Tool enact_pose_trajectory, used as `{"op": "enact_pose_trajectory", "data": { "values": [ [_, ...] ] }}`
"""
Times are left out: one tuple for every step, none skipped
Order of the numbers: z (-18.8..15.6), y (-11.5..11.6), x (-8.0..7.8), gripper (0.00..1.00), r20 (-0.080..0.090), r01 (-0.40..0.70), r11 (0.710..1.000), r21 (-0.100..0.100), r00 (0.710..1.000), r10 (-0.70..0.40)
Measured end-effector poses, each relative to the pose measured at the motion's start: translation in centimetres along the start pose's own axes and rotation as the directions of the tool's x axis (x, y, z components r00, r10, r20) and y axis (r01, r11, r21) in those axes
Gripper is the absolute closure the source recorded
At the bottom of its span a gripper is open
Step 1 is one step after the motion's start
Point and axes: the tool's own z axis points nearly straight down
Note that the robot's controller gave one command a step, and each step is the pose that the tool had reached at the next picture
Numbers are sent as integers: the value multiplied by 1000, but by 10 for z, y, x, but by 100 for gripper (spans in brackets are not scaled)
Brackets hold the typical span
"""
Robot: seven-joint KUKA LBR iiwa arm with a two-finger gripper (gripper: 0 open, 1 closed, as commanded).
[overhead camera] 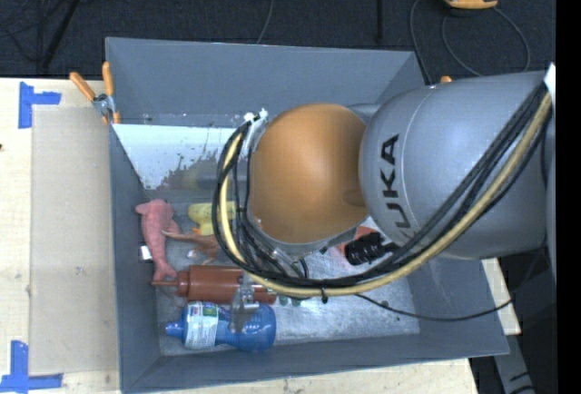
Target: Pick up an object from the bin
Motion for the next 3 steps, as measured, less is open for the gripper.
{"op": "enact_pose_trajectory", "data": {
  "values": [
    [-4,-1,-2,0,7,-5,1000,-2,1000,5],
    [44,-13,0,0,9,144,990,-1,990,-144],
    [119,-23,-3,0,32,342,940,-3,939,-342]
  ]
}}
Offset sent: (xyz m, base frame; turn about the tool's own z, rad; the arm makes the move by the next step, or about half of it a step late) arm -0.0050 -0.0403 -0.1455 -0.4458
